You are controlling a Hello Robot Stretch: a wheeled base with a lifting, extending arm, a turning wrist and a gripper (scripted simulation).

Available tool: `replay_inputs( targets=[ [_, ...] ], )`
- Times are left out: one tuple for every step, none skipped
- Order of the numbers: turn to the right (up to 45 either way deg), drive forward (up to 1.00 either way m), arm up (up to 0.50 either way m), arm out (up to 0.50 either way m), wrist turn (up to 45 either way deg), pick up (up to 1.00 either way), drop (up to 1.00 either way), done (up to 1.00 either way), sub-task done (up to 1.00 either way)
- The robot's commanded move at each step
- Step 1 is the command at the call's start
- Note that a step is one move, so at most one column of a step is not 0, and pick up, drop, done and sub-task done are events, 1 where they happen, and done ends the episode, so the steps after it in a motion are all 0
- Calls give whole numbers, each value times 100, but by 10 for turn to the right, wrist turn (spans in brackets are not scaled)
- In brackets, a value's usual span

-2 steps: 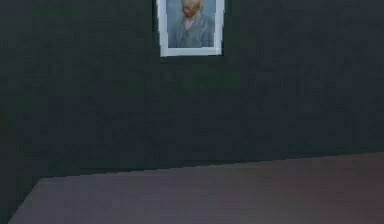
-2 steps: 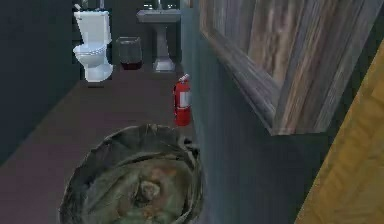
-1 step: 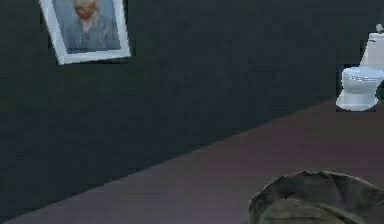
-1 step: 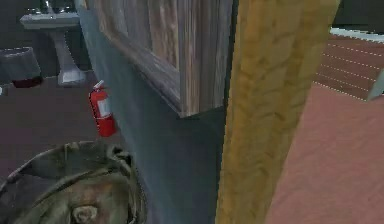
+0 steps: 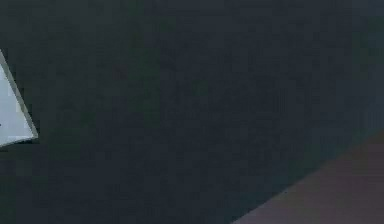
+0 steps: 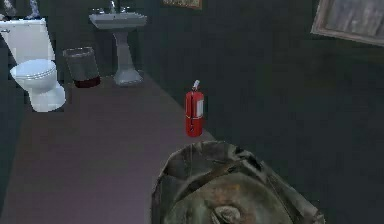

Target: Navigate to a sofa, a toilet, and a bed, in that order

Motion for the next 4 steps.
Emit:
replay_inputs(
  targets=[
    [0, 35, 0, 0, 0, 0, 0, 0, 0],
    [450, 0, 0, 0, 0, 0, 0, 0, 0],
    [180, 0, 0, 0, 0, 0, 0, 0, 0],
    [0, 100, 0, 0, 0, 0, 0, 0, 0]
  ],
)
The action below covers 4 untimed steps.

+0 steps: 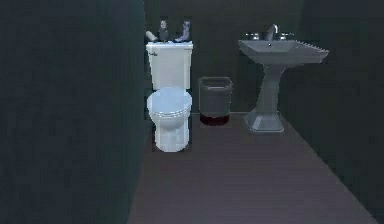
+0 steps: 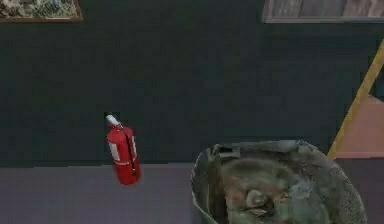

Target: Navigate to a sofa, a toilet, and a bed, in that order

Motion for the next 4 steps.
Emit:
replay_inputs(
  targets=[
    [0, 95, 0, 0, 0, 0, 0, 0, 0],
    [-90, 0, 0, 0, 0, 0, 0, 0, 0],
    [0, 0, 0, 0, 0, 0, 0, 0, 100],
    [-450, 0, 0, 0, 0, 0, 0, 0, 0]
  ],
)
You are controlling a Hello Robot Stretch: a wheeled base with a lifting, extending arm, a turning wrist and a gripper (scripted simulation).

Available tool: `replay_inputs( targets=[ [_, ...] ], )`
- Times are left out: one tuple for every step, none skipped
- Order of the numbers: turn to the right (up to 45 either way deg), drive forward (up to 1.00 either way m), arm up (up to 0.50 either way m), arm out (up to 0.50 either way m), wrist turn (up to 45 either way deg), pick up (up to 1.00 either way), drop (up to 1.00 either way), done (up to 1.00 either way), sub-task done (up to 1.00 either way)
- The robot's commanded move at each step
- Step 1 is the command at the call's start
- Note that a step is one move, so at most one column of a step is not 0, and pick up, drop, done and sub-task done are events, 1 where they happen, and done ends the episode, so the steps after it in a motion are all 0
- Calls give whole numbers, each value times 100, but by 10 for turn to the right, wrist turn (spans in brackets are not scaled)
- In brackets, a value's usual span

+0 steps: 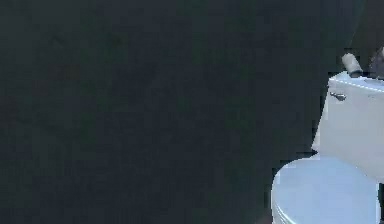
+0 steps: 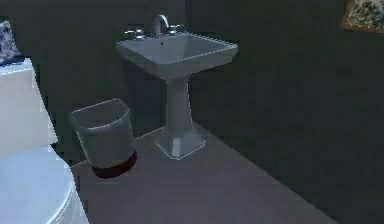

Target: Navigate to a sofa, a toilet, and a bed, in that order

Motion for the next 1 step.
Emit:
replay_inputs(
  targets=[
    [-450, 0, 0, 0, 0, 0, 0, 0, 0]
  ],
)
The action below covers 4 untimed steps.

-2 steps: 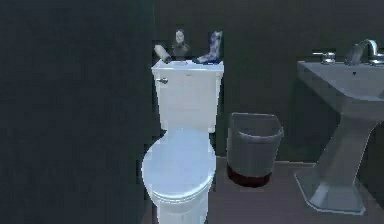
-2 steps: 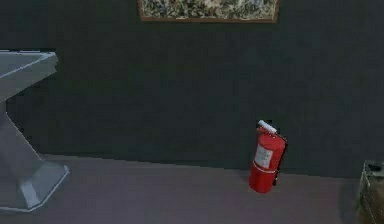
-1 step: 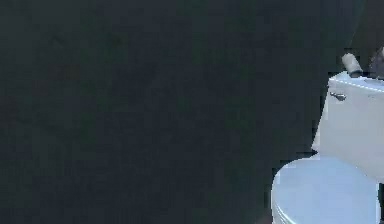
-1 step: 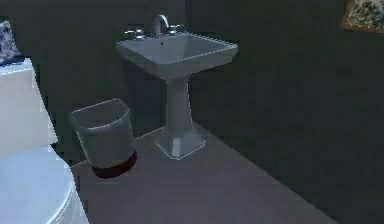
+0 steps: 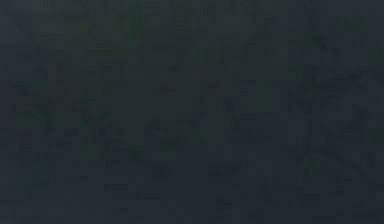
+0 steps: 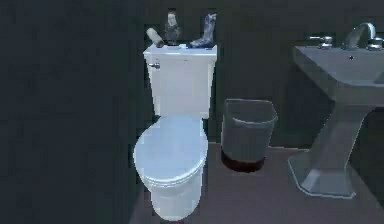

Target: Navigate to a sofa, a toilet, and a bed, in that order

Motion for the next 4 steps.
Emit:
replay_inputs(
  targets=[
    [-450, 0, 0, 0, 0, 0, 0, 0, 0],
    [-330, 0, 0, 0, 0, 0, 0, 0, 0],
    [0, 100, 0, 0, 0, 0, 0, 0, 0],
    [0, 80, 0, 0, 0, 0, 0, 0, 0]
  ],
)
